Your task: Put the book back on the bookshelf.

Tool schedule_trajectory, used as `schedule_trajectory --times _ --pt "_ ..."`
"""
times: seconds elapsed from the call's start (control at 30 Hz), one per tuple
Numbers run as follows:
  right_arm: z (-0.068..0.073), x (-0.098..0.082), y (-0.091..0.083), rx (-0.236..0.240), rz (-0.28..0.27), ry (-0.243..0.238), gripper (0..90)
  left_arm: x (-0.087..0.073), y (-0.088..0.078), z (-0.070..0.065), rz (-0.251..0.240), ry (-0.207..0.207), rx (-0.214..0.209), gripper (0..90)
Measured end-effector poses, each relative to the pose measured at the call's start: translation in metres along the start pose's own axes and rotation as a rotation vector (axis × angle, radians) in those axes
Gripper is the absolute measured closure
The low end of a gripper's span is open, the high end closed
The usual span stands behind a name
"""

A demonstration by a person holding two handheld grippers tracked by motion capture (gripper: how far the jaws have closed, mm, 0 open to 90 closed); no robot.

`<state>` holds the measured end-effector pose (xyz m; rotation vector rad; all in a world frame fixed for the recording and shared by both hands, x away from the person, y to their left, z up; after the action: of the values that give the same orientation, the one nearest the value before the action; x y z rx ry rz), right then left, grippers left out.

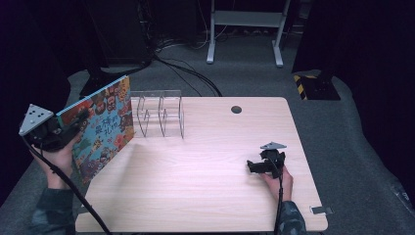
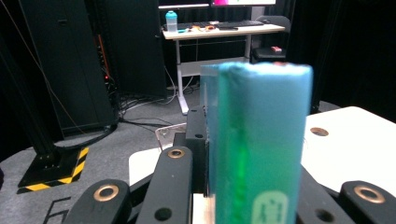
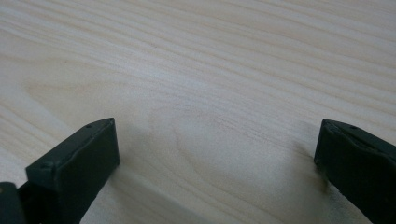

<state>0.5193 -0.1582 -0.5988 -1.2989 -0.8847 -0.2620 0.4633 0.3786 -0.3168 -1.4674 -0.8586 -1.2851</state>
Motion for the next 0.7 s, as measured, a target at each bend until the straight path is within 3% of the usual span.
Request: schedule_trajectory --times 0.13,0.43,0.7 --pt "0.000 0.000 0.000 0.000 0.004 0.004 0.0 -0.001 0.010 0.003 -0.009 -0.021 0.012 80.5" --pt "0.001 0.000 0.000 0.000 0.005 0.009 0.0 -0.001 0.033 0.009 -0.057 -0.018 0.046 80.5" --pt "0.001 0.000 0.000 0.000 0.005 0.008 0.0 -0.007 0.049 0.009 -0.072 -0.035 0.040 80.5"
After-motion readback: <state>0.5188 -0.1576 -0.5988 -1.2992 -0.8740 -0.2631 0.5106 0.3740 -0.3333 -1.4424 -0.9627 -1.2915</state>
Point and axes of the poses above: each handheld gripper's, and its own axes: y roughly forward along the jaws, x roughly out of its top, z roughly to its left, the point moved 10 cm from there along y, roughly forward along the jaws, and after that the axes turned 2 degrees about z, right-handed, at the moved point
